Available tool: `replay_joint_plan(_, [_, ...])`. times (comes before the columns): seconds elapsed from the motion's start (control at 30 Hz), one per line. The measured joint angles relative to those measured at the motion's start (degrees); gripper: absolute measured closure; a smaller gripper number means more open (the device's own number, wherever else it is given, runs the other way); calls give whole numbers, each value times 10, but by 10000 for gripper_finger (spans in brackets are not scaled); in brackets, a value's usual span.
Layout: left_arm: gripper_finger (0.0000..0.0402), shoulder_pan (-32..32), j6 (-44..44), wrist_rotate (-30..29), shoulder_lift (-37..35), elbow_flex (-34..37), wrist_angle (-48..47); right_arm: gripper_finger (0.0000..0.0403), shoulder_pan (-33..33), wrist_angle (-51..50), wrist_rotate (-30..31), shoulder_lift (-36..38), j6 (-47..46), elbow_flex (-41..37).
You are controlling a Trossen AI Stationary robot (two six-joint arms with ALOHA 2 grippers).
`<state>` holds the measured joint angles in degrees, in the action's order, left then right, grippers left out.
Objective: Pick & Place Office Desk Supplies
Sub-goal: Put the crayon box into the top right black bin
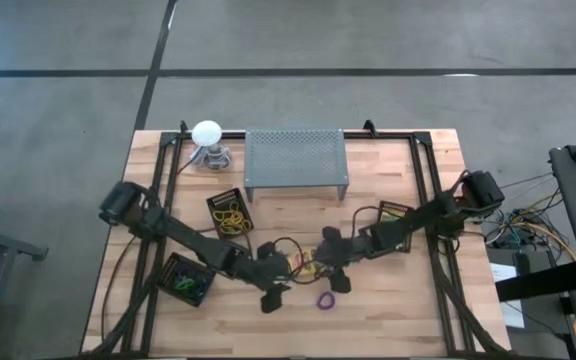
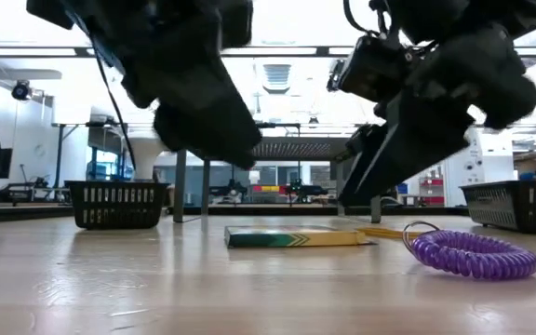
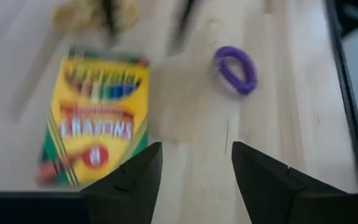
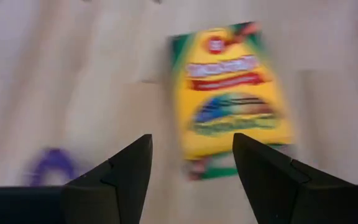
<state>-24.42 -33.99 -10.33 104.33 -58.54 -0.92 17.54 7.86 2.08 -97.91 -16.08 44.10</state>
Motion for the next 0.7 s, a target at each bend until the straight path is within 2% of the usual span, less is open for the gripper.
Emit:
replay_joint_plan(0.1, [202, -5, 128, -18, -6, 0, -2, 183, 7, -3, 64, -3, 33, -2])
replay_joint_plan(0.17, [202, -7, 163, -45, -6, 1, -2, 183, 7, -6, 69, -6, 33, -2])
replay_joint_plan(0.27, [202, -2, 165, -78, -6, 2, -4, 183, 7, -20, 67, -8, 19, -3])
replay_joint_plan(0.37, [201, 4, 164, -81, -6, 3, -12, 183, 7, -31, 59, -8, -31, -3])
replay_joint_plan(0.5, [201, 4, 158, -80, -2, 9, -16, 183, 13, -30, 7, -9, -31, -5])
replay_joint_plan(0.57, [201, 5, 150, -81, 2, 11, -16, 183, 23, -25, 17, -9, -23, -5])
replay_joint_plan(0.7, [201, 5, 137, -83, 12, 15, -15, 183, 41, -21, 79, -11, 1, -6])
